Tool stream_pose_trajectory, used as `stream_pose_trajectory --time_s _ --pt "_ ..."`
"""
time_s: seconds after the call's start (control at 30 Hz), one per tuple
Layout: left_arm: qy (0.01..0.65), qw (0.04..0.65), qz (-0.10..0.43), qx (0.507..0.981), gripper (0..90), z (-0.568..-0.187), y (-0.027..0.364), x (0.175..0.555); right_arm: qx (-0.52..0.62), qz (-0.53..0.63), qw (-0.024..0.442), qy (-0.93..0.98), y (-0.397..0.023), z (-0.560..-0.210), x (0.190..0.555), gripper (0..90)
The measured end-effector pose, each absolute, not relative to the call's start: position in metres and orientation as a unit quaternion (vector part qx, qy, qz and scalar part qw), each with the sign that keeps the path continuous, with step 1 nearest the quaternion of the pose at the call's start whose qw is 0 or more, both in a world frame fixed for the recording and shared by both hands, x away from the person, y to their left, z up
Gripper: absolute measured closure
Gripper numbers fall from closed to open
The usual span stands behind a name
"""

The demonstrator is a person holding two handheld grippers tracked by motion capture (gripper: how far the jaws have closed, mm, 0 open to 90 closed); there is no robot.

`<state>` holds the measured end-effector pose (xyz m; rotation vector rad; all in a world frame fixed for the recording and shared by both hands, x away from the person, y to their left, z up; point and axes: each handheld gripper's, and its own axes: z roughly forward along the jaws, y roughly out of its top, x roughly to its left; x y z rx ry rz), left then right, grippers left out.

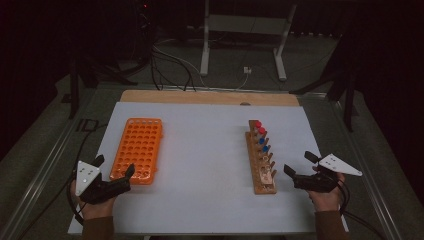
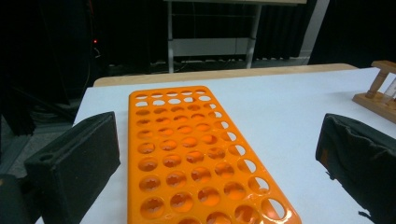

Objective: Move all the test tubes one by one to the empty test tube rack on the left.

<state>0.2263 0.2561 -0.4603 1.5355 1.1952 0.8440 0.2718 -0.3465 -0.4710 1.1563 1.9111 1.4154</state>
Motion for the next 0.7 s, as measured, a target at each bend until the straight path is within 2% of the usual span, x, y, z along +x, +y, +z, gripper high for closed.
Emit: stream_pose_trajectory --time_s 0.43,0.6,0.7 --pt "0.483 0.484 0.342 0.645 0.4 -0.462 0.251 0.228 0.416 0.521 0.235 0.707 -0.343 -0.462 0.27 0.0" --pt "0.483 0.483 0.34 0.646 0.4 -0.464 0.249 0.229 0.4 0.513 0.218 0.727 -0.33 -0.452 0.271 0.1" --pt "0.483 0.484 0.343 0.644 0.4 -0.464 0.249 0.228 0.391 0.51 0.212 0.736 -0.325 -0.449 0.271 3.2"
